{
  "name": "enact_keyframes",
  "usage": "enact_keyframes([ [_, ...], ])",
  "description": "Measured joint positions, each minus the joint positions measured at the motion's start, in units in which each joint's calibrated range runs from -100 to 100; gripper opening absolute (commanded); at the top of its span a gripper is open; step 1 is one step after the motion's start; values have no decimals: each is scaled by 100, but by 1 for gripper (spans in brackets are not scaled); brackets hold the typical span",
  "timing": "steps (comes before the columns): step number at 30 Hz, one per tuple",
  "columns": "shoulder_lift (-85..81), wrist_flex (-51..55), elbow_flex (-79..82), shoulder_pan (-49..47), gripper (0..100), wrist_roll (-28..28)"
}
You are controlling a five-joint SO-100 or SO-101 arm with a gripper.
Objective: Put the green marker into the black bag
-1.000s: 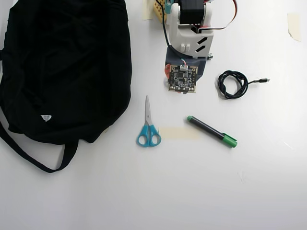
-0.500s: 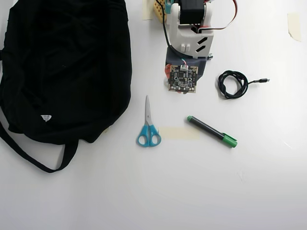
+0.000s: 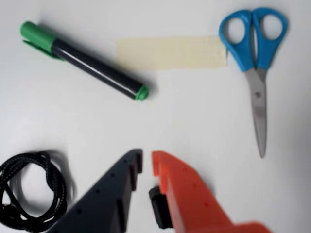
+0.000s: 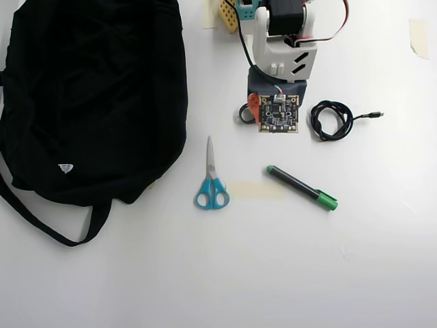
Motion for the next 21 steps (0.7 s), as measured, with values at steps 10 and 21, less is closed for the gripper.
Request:
enact_keyframes([
  [10, 0, 0, 346, -448, 2, 195],
  [21, 531, -52, 362, -625, 2, 410],
])
